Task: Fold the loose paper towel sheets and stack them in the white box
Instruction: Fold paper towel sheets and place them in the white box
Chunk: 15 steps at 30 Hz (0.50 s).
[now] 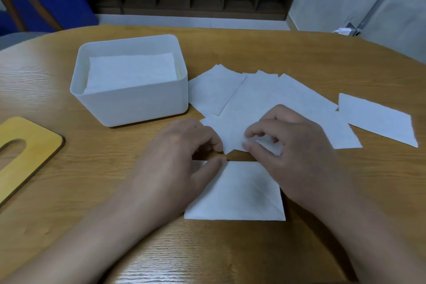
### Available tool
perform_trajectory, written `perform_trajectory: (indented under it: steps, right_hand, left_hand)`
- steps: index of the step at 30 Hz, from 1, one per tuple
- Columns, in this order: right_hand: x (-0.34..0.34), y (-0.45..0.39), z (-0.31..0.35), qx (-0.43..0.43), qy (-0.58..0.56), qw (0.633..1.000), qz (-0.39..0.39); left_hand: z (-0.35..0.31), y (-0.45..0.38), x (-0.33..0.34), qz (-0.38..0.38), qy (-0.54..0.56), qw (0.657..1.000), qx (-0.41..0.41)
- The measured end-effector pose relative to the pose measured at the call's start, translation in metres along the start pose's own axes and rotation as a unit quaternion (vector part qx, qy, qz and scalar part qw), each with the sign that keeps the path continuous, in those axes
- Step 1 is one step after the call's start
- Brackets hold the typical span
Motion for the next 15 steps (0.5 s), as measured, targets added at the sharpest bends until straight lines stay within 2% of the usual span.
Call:
perform_trajectory:
  steps: [7,15]
  right_hand:
    - [0.025,-0.007,0.008,-0.073,0.044,0.996,-0.037]
    - [0.03,-0.008,0.001,-0.07,0.038,0.996,-0.029]
  left_hand:
    - [0.007,-0.012,0.015,-0.004,-0.037,0.999,0.01]
    - [0.009,-0.01,0.015,-0.009,-0.035,0.999,0.008]
Point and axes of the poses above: each hand's wrist, its own y-axis away from the middle knuckle, its own x-axis out of the palm, z = x × y, the point moved 5 cm from there along -y, towards the middle knuckle, and after that the axes turned 14 degrees about x, right-handed, at the moved point
